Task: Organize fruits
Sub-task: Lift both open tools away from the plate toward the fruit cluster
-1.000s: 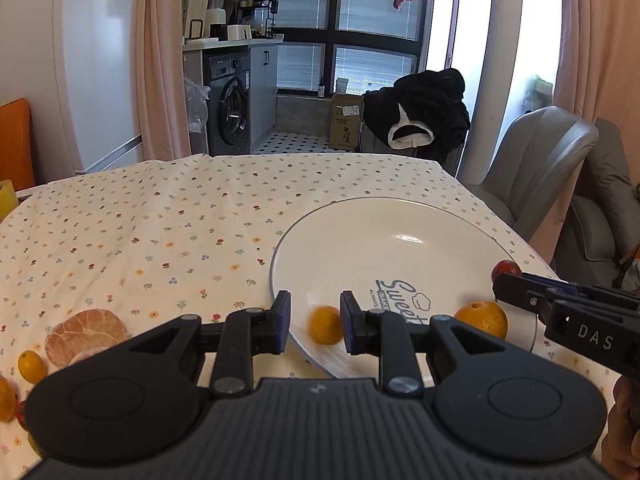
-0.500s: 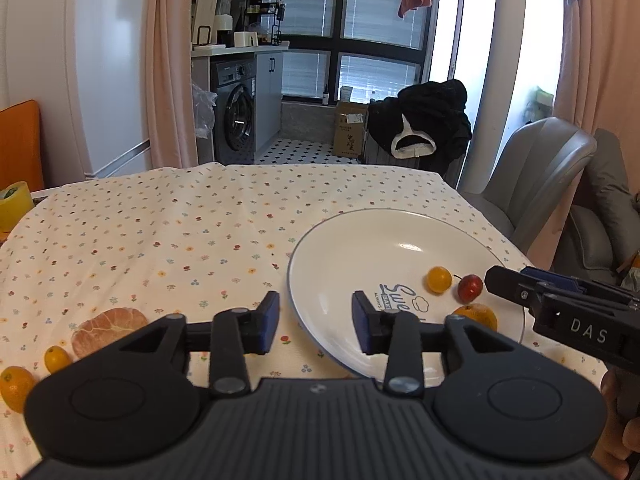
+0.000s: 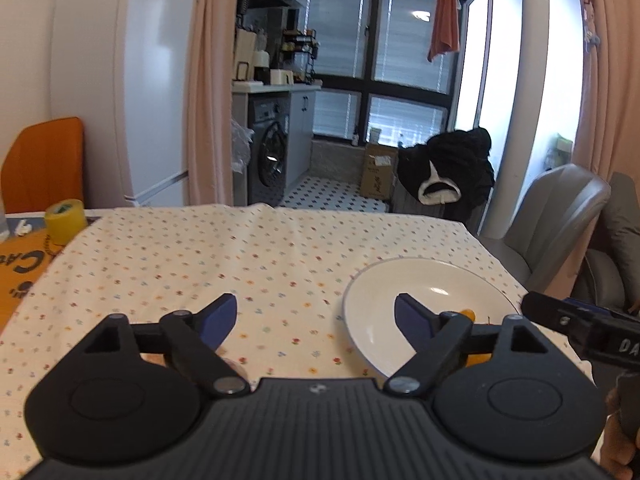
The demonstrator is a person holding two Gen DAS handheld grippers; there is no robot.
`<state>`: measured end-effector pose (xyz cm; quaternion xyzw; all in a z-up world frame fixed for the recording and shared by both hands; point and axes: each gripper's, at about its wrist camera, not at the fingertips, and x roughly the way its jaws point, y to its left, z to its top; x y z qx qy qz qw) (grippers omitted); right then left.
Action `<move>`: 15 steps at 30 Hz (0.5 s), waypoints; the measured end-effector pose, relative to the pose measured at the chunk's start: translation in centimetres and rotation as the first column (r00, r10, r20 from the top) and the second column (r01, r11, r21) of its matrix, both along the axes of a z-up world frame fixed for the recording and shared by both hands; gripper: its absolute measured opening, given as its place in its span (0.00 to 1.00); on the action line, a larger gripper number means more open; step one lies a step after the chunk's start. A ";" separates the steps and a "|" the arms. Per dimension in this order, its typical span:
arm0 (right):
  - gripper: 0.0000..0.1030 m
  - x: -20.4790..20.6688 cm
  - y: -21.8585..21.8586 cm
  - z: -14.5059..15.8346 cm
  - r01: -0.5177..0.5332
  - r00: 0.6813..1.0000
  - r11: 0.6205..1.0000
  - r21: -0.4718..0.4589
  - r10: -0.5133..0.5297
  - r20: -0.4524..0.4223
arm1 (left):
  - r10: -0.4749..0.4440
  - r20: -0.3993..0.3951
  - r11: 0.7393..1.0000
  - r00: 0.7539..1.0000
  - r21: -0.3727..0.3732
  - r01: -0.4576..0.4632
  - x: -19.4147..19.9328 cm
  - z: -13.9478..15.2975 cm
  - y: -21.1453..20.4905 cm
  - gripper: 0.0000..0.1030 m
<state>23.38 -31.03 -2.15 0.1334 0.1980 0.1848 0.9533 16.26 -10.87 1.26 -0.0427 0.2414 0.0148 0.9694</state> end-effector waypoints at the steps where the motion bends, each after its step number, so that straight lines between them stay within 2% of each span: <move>1: 1.00 0.0 -0.2 0.1 -0.005 1.000 1.000 0.011 0.005 0.001 | 0.010 0.013 1.000 1.000 0.001 -0.010 -0.4 0.2 0.3 0.87; 5: 1.00 -0.1 -0.1 0.7 -0.009 1.000 1.000 0.016 0.009 0.003 | 0.053 0.050 0.999 0.997 -0.004 -0.053 -1.8 1.1 1.6 0.93; 10: 1.00 -0.4 0.4 1.3 -0.022 1.000 0.999 0.032 0.021 0.018 | 0.092 0.060 0.995 0.994 -0.038 -0.089 -3.1 1.7 3.5 0.93; 15: 1.00 -0.9 2.0 2.3 -0.049 0.998 0.999 0.003 0.049 0.045 | 0.132 0.061 0.989 0.989 -0.075 -0.127 -4.7 1.8 5.6 0.94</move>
